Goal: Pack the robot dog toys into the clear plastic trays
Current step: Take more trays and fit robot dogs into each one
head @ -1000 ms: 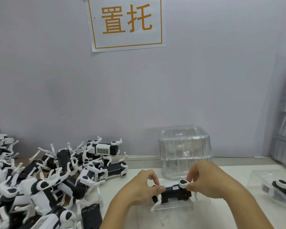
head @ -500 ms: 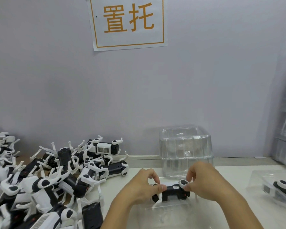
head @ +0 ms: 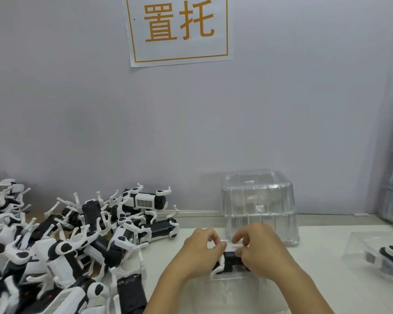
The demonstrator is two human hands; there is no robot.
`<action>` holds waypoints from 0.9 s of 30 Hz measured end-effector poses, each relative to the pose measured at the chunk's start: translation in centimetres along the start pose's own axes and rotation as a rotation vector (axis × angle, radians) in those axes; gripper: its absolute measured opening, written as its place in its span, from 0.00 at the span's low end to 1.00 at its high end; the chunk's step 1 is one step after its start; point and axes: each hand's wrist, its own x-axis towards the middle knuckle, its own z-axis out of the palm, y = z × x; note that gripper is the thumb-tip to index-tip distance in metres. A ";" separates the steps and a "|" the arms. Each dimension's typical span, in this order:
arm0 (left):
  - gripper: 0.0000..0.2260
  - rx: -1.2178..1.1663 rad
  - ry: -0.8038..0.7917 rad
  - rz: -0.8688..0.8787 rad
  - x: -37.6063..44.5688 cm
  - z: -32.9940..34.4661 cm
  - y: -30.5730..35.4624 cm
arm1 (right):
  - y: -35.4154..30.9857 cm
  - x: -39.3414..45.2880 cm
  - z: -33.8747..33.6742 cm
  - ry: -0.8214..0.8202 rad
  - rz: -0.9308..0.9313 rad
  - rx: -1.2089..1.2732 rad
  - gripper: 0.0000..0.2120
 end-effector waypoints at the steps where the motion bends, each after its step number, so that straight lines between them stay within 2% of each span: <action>1: 0.06 -0.023 0.064 0.002 0.2 0.4 -0.1 | -0.1 0.0 0.2 -0.001 -0.033 -0.006 0.09; 4: 0.04 -0.215 0.294 -0.039 0.8 1.3 -0.2 | -0.7 -0.2 0.6 -0.028 -0.123 0.048 0.12; 7: 0.06 -0.375 0.377 -0.090 1.3 1.5 -0.4 | -1.2 -0.2 1.0 -0.068 -0.165 0.053 0.15; 15: 0.07 -0.366 0.299 -0.062 1.0 1.6 -0.5 | -1.7 -0.5 1.2 -0.032 -0.172 0.046 0.09; 23: 0.10 -0.344 0.289 -0.068 0.9 1.5 -0.4 | -1.4 -0.3 1.4 -0.047 -0.160 0.017 0.13; 27: 0.16 -0.348 0.262 -0.109 0.9 1.3 -0.6 | -1.0 -0.1 1.1 -0.093 -0.144 0.060 0.14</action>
